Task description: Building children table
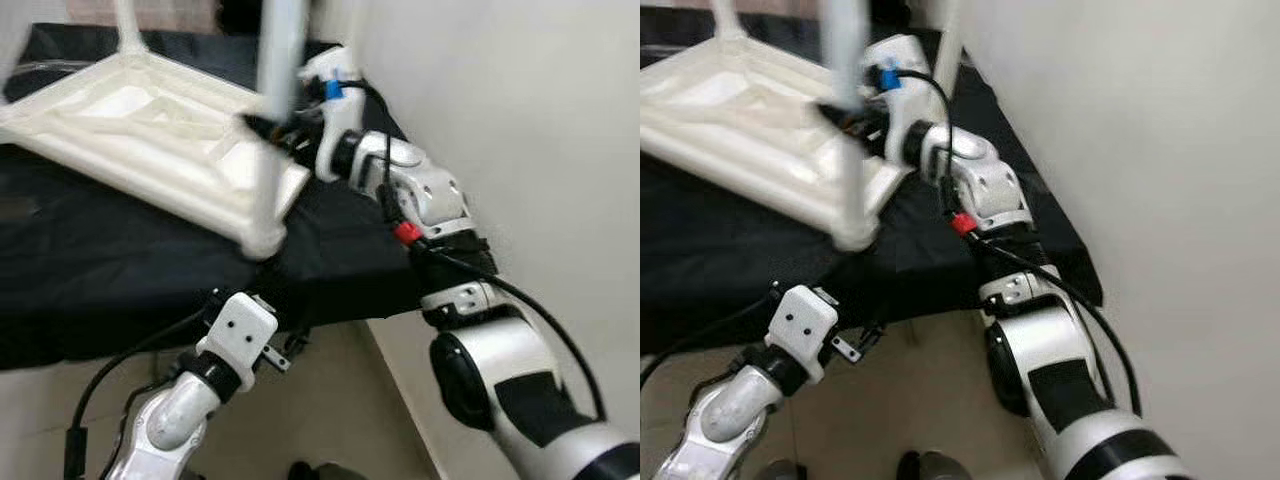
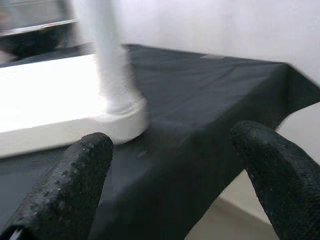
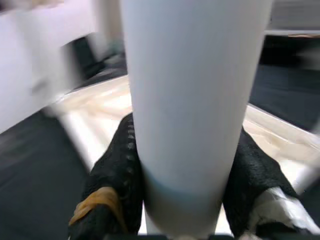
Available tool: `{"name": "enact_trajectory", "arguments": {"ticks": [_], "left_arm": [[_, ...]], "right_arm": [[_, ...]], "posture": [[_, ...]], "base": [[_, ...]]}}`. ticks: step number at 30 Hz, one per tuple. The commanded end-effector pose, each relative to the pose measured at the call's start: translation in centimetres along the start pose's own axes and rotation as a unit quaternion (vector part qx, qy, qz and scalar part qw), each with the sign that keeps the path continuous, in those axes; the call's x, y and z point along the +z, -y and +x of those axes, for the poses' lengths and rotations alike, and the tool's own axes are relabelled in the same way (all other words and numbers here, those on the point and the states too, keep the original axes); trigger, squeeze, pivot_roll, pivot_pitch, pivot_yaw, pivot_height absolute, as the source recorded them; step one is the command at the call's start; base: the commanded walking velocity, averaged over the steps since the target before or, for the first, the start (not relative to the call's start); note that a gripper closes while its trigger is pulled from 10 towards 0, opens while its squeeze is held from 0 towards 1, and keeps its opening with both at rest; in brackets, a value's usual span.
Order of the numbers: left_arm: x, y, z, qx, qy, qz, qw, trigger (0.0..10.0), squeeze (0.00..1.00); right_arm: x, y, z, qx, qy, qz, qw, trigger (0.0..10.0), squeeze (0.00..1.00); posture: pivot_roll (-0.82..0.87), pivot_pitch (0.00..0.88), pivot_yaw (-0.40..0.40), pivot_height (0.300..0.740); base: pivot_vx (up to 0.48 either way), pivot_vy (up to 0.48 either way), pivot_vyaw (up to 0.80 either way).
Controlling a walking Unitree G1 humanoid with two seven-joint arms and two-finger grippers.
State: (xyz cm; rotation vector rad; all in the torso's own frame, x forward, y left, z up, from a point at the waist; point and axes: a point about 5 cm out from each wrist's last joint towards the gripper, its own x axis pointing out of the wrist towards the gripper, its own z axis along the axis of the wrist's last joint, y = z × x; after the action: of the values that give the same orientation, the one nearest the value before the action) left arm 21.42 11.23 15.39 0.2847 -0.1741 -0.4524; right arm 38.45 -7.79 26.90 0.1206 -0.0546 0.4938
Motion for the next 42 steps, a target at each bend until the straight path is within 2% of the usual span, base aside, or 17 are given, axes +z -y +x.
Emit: {"name": "enact_trajectory", "arguments": {"ticks": [1,12,13,15,16,17,18,21,26,29,31,32,33,34,36,38,42], "left_arm": [[-0.4,0.2,-0.1,-0.003,-0.004,-0.001,1.0,10.0,0.0],[-0.7,-0.1,0.2,-0.008,-0.004,-0.003,1.0,10.0,0.0],[-0.6,-0.2,0.1,-0.007,-0.003,-0.003,1.0,10.0,0.0],[-0.6,-0.2,0.1,-0.006,-0.002,-0.003,1.0,10.0,0.0],[-0.6,-0.2,0.1,-0.006,-0.002,-0.003,1.0,10.0,0.0],[-0.6,-0.2,0.1,-0.006,-0.002,-0.003,1.0,10.0,0.0],[-0.5,-0.3,0.0,-0.005,-0.001,-0.003,1.0,10.0,0.0],[-0.5,-0.3,0.0,-0.005,0.0,-0.003,1.0,10.0,0.0],[-0.1,0.1,-0.2,-0.009,0.002,-0.007,1.0,10.0,0.0],[0.1,0.2,-0.4,-0.01,0.002,-0.008,1.0,10.0,0.0],[0.1,0.2,-0.4,-0.01,0.002,-0.008,1.0,10.0,0.0],[0.1,0.3,-0.5,-0.011,0.002,-0.009,1.0,10.0,0.0],[0.1,0.3,-0.5,-0.011,0.002,-0.009,1.0,10.0,0.0],[0.3,0.3,-0.6,-0.012,0.002,-0.01,1.0,10.0,0.0],[0.4,0.4,-0.8,-0.012,0.001,-0.011,1.0,10.0,0.0],[0.6,0.6,-1.1,-0.013,-0.001,-0.013,1.0,10.0,0.0],[0.6,0.6,-1.2,-0.013,-0.002,-0.014,1.0,10.0,0.0]], "right_arm": [[-5.3,1.1,-2.1,-0.056,-0.118,0.034,0.991,0.0,0.0],[-4.8,-0.7,-2.3,-0.043,-0.133,0.084,0.987,0.0,0.0],[-3.6,-1.9,-1.4,0.022,-0.127,0.073,0.989,10.0,0.0],[-2.8,-2.4,-1.3,0.057,-0.112,0.067,0.99,10.0,0.0],[-1.9,-2.8,-1.3,0.116,-0.099,0.057,0.987,10.0,0.62],[-1.9,-2.8,-1.3,0.116,-0.099,0.057,0.987,10.0,0.62],[-0.5,-3.1,-1.6,0.198,-0.077,0.045,0.976,10.0,1.0],[0.1,-3.2,-1.8,0.225,-0.069,0.041,0.971,10.0,1.0],[2.8,-1.7,-4.1,0.451,-0.041,-0.08,0.888,10.0,1.0],[3.3,-1.3,-4.6,0.496,-0.052,-0.08,0.863,10.0,1.0],[3.3,-1.3,-4.6,0.496,-0.052,-0.08,0.863,10.0,1.0],[3.6,-1.2,-5.0,0.529,-0.058,-0.077,0.843,10.0,0.92],[3.6,-1.2,-5.0,0.529,-0.058,-0.077,0.843,10.0,0.92],[4.0,-1.0,-5.2,0.555,-0.059,-0.077,0.826,10.0,0.0],[4.4,-1.0,-5.3,0.571,-0.056,-0.081,0.815,10.0,0.0],[4.9,-0.8,-5.0,0.588,-0.047,-0.086,0.803,0.5,0.0],[5.0,-0.8,-4.9,0.593,-0.046,-0.087,0.799,0.5,0.0]], "posture": [[0.08,0.125,-0.216,0.74],[0.04,0.108,-0.213,0.74],[0.05,0.115,-0.214,0.74],[0.05,0.117,-0.215,0.74],[0.05,0.121,-0.215,0.74],[0.05,0.121,-0.215,0.74],[0.05,0.125,-0.214,0.74],[0.05,0.129,-0.213,0.74],[0.06,0.159,-0.208,0.74],[0.06,0.171,-0.206,0.74],[0.06,0.171,-0.206,0.74],[0.07,0.186,-0.203,0.74],[0.07,0.186,-0.203,0.74],[0.07,0.2,-0.201,0.74],[0.07,0.207,-0.198,0.74],[0.08,0.216,-0.194,0.74],[0.08,0.22,-0.193,0.74]], "base": [[0.0,0.0,0.0],[0.0,0.0,0.0],[0.0,0.0,0.0],[0.0,0.0,0.0],[0.0,0.0,0.0],[0.0,0.0,0.0],[0.0,0.0,0.0],[0.0,0.0,0.0],[0.0,0.0,0.0],[0.0,0.0,0.0],[0.0,0.0,0.0],[0.0,0.0,0.0],[0.0,0.0,0.0],[0.0,0.0,0.0],[0.0,0.0,0.0],[0.0,0.0,0.0],[0.0,0.0,0.0]]}}
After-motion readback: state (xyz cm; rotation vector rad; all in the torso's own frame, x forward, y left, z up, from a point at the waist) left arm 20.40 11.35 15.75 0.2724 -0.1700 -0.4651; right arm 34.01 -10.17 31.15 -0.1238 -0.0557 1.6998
